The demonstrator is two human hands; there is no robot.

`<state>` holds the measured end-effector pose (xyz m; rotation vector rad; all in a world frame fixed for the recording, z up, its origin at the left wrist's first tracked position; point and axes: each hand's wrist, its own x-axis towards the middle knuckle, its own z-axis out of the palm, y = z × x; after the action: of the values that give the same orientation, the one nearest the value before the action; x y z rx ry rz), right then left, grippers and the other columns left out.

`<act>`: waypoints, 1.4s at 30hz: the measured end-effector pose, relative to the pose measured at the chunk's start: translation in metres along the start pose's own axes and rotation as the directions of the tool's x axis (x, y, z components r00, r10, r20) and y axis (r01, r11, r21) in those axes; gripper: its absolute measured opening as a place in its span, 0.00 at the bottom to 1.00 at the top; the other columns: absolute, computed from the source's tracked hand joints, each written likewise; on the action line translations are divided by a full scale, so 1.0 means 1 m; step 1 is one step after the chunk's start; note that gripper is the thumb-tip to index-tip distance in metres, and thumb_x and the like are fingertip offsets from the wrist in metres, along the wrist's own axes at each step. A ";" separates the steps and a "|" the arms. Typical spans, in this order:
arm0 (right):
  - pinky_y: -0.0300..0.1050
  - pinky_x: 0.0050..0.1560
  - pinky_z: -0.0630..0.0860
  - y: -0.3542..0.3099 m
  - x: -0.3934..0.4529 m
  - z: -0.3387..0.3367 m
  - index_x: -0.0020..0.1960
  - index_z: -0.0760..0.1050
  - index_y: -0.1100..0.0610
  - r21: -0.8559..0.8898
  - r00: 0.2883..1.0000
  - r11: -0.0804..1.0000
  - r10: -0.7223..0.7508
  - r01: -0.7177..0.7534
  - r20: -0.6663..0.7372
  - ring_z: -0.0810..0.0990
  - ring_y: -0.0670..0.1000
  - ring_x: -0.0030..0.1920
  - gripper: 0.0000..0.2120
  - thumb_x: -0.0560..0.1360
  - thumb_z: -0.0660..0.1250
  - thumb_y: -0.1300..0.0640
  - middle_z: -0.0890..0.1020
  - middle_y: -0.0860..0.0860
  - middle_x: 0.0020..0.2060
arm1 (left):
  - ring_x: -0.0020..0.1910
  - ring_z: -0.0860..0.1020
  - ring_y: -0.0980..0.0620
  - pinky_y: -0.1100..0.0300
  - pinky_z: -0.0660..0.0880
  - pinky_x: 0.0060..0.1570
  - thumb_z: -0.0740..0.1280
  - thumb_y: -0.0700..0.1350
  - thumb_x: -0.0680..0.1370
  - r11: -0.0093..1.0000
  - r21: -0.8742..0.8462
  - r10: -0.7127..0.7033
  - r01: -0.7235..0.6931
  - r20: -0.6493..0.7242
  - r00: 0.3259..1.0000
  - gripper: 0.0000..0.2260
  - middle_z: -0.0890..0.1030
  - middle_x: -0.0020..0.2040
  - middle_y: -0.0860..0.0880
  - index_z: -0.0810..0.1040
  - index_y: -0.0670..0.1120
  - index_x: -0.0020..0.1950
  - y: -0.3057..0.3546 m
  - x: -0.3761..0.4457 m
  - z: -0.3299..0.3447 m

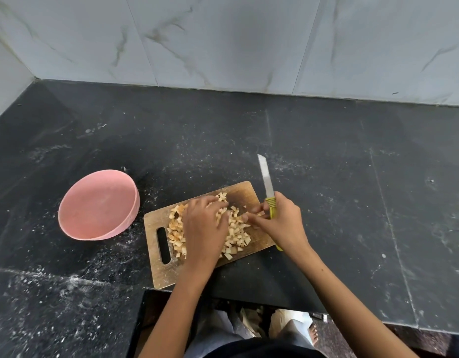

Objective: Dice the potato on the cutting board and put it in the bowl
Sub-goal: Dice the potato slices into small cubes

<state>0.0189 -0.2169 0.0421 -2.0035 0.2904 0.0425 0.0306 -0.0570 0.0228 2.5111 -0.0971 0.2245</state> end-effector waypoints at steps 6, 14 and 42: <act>0.54 0.35 0.75 0.018 -0.016 -0.028 0.39 0.64 0.53 -0.325 0.993 0.945 0.075 -0.041 0.091 0.76 0.54 0.31 0.15 0.81 0.53 0.47 0.77 0.53 0.31 | 0.54 0.75 0.51 0.59 0.62 0.53 0.76 0.48 0.70 0.994 0.038 0.095 -0.098 0.094 0.991 0.09 0.81 0.51 0.53 0.85 0.51 0.49 0.018 -0.010 0.023; 0.48 0.38 0.66 0.038 -0.046 -0.023 0.43 0.62 0.54 -0.621 0.966 0.783 0.149 0.015 0.212 0.71 0.56 0.36 0.15 0.83 0.47 0.47 0.68 0.49 0.31 | 0.47 0.74 0.51 0.59 0.64 0.48 0.80 0.49 0.65 0.993 0.089 0.066 -0.071 0.064 0.996 0.08 0.78 0.44 0.53 0.85 0.53 0.41 0.026 -0.012 0.038; 0.45 0.39 0.66 0.014 -0.075 -0.031 0.47 0.60 0.55 -0.723 0.916 0.686 0.340 -0.086 0.213 0.69 0.49 0.34 0.12 0.84 0.45 0.50 0.67 0.48 0.33 | 0.56 0.69 0.46 0.50 0.65 0.52 0.80 0.49 0.65 0.990 0.134 0.046 -0.044 -0.008 0.999 0.06 0.75 0.56 0.47 0.85 0.54 0.38 0.024 -0.019 0.040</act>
<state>-0.0601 -0.2366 0.0549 -2.6597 0.3203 0.7496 0.0150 -0.0995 0.0012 2.6422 -0.1386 0.2721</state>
